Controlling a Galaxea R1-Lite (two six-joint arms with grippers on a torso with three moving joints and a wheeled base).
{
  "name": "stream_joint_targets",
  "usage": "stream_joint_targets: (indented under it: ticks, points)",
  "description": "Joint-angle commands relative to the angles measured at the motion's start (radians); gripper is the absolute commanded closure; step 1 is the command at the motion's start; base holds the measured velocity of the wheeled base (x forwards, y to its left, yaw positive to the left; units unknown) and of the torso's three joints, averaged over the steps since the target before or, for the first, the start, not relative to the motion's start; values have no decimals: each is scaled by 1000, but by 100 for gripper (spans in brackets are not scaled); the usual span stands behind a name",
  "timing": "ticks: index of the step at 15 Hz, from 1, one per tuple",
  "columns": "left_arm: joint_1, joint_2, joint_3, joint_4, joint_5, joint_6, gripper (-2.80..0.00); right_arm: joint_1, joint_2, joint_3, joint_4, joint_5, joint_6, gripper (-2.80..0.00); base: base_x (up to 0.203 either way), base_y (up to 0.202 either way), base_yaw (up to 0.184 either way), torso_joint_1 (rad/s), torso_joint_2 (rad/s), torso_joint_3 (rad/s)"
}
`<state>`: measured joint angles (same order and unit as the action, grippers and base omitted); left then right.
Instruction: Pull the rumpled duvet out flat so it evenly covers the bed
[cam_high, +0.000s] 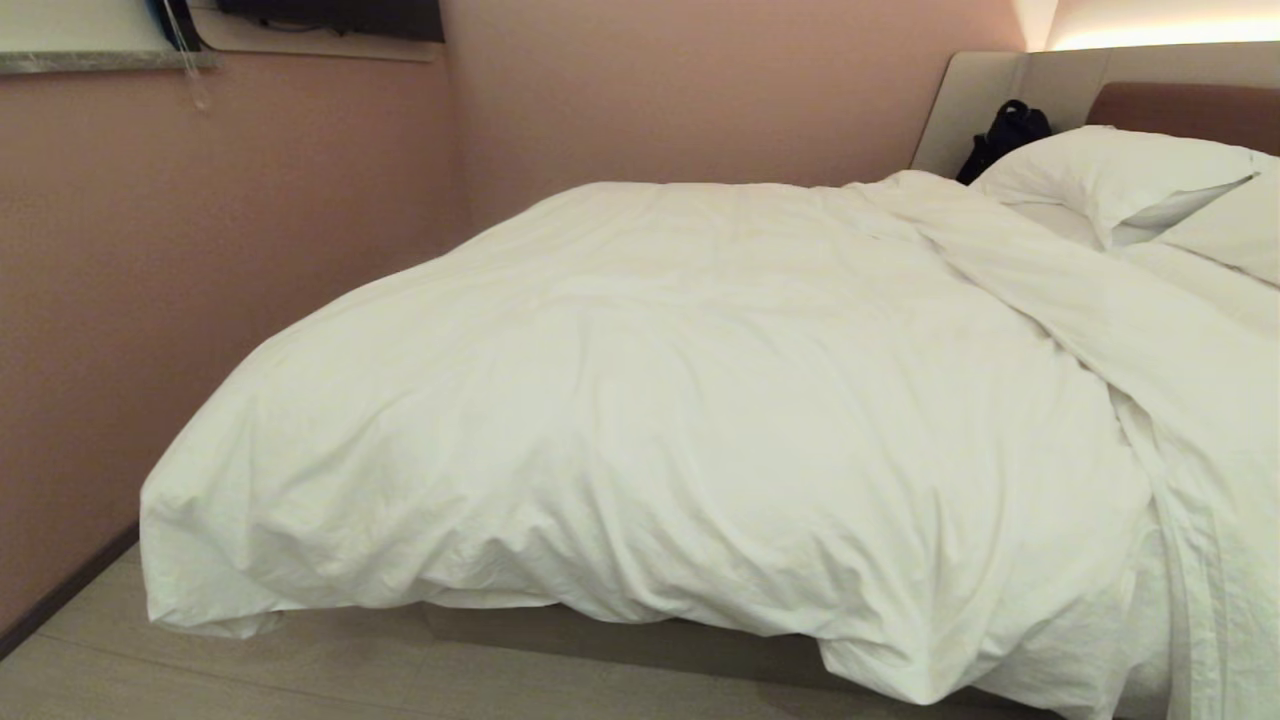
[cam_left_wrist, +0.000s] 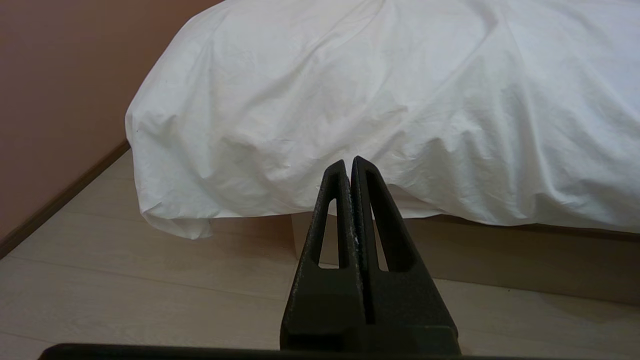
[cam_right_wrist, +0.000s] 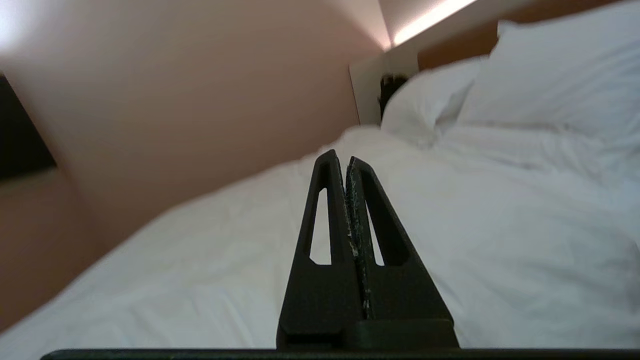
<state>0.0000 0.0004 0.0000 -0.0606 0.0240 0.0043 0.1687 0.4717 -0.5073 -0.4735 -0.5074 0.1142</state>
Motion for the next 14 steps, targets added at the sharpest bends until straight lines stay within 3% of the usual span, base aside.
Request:
stream_joint_targets:
  ticks: [1,6,11,14]
  points:
    - [0,0,0,-1,1,0,0,-1,-40,-6,707,3,57,0,0,0,0,0,0,0]
    - [0,0,0,-1,1,0,0,-92,-122,-16,811,2,83,0,0,0,0,0,0,0]
    - [0,0,0,-1,1,0,0,-105,-197,-14,829,12,111,0,0,0,0,0,0,0]
    - [0,0,0,-1,1,0,0,-113,-206,-43,830,107,116,0,0,0,0,0,0,0]
